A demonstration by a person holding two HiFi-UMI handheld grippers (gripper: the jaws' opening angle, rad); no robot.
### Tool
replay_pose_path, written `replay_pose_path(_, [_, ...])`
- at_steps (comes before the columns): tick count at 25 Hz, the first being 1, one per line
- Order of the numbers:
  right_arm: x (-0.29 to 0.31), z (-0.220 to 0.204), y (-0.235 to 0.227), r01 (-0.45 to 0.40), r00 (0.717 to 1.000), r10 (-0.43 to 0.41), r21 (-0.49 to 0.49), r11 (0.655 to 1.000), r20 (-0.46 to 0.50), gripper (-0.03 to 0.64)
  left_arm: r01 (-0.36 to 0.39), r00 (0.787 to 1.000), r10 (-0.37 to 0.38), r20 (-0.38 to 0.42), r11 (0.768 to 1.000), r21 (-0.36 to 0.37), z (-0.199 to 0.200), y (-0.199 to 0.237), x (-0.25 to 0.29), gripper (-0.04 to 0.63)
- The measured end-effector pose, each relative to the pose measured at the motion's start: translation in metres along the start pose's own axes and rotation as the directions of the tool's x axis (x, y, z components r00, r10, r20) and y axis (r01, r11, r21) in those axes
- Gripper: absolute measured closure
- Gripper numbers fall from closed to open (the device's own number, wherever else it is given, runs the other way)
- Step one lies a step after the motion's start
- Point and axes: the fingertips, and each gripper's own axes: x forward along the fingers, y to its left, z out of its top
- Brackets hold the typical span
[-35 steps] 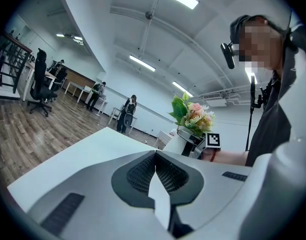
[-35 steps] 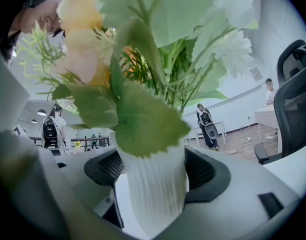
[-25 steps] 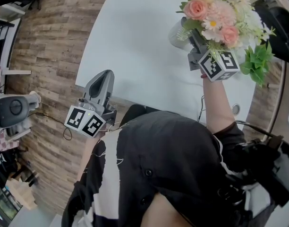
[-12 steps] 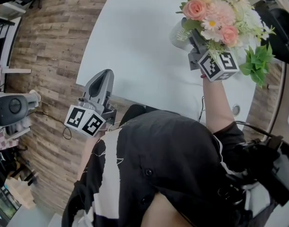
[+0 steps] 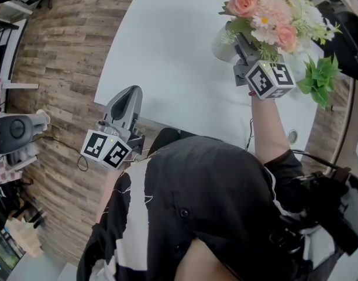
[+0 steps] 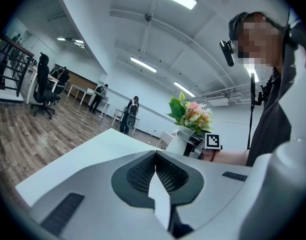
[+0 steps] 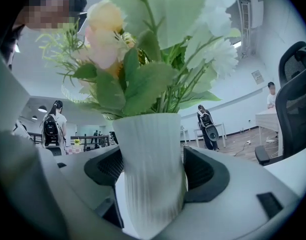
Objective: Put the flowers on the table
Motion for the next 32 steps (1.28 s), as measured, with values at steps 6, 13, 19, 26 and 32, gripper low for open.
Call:
replay_pose_path(6, [-0.0013,-0.0049,-0.002,-0.007,1.0,0.007,-0.013,1.0,-0.007,0.249,-0.015,1.0,0.015,0.012,1.0,-0.024,-0.0022,0.0018,-0.0006,0.581])
replay_pose_path(13, [-0.0015,-0.0056,-0.0017,-0.01,1.0,0.01,-0.023,1.0,0.003,0.25,-0.013,1.0,0.014,0.01,1.0,-0.023,-0.003,0.0003,0.0,0.581])
replay_pose_path(19, [-0.0023,-0.0072,-0.0024,-0.009,1.0,0.009,-0.025,1.0,0.015,0.25,-0.026,1.0,0.026,0.012,0.999,-0.021,-0.0032,0.0048,-0.0049,0.581])
replay_pose_path(26, [-0.0024,-0.0084,-0.0023,-0.012,1.0,0.012,-0.039,0.999,0.02,0.252,-0.03,0.999,0.031,0.009,0.999,-0.023,-0.0043,0.0057,-0.005,0.581])
replay_pose_path(32, [-0.0025,-0.0084,-0.0013,-0.016,1.0,0.017,-0.039,0.999,0.024,0.252,-0.034,0.999,0.035,0.014,0.999,-0.029,-0.003,0.0085,-0.006,0.581])
